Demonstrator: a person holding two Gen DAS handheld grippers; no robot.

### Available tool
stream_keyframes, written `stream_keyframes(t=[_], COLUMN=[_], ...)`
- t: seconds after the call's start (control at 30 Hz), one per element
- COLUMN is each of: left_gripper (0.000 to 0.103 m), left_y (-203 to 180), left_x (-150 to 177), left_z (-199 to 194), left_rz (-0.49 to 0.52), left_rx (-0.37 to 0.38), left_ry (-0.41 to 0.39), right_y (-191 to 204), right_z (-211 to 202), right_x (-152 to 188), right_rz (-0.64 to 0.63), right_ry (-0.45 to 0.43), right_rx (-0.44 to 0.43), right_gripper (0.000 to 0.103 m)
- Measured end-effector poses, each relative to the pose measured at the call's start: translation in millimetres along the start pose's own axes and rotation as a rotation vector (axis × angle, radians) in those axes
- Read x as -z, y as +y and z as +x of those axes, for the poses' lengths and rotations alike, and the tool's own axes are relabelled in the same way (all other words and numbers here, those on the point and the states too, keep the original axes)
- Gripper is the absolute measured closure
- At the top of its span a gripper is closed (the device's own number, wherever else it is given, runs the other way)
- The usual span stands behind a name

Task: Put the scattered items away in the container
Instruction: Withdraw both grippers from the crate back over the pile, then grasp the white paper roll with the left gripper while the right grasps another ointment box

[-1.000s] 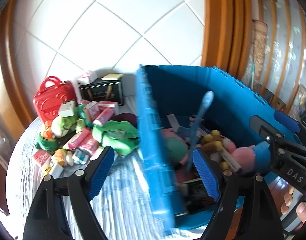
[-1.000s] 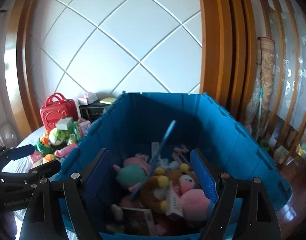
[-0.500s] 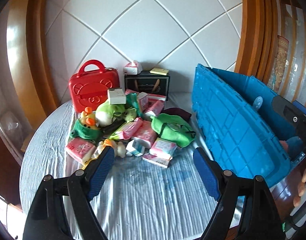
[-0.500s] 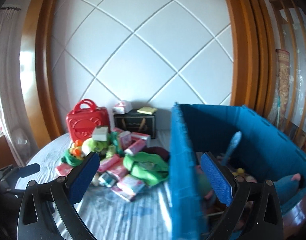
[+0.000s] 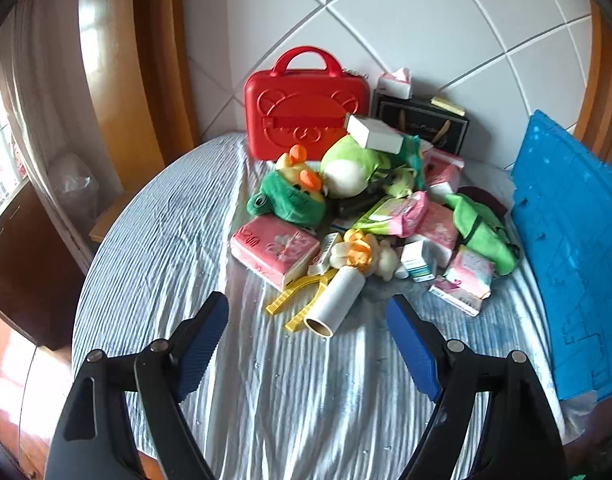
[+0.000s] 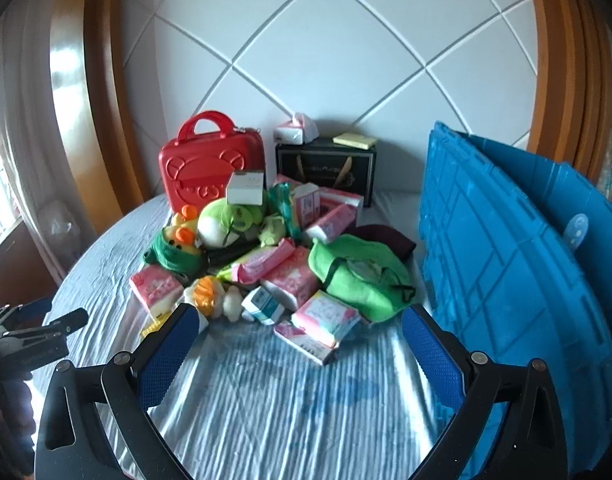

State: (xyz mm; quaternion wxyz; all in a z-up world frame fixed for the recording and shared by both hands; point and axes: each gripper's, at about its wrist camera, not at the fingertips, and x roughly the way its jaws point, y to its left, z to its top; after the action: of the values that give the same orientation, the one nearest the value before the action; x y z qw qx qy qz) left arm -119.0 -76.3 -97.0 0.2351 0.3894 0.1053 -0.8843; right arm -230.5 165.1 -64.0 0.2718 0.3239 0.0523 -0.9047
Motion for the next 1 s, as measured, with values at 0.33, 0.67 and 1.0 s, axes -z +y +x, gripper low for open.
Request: stream_keyframes(t=[0.33,0.67,1.0], left_gripper=[0.022,0.022,0.022], left_y=[-24,-34,-42], left_x=[16,7,17], left_z=[99,182,229], left_rz=[0.055,0.151,0.19], left_rx=[0.015,0.022,0.073], left_ry=[0.159,0.244,0.325], right_y=[-10,-35,-28], right_z=[118,190,251], right_x=[32,59,75], right_rz=[0.006,0.087,0.047], right_ry=[0.229,0.386,0.454], right_rx=[-0.024,0.077,0.073], right_gripper=[0.0,0.0,0.001])
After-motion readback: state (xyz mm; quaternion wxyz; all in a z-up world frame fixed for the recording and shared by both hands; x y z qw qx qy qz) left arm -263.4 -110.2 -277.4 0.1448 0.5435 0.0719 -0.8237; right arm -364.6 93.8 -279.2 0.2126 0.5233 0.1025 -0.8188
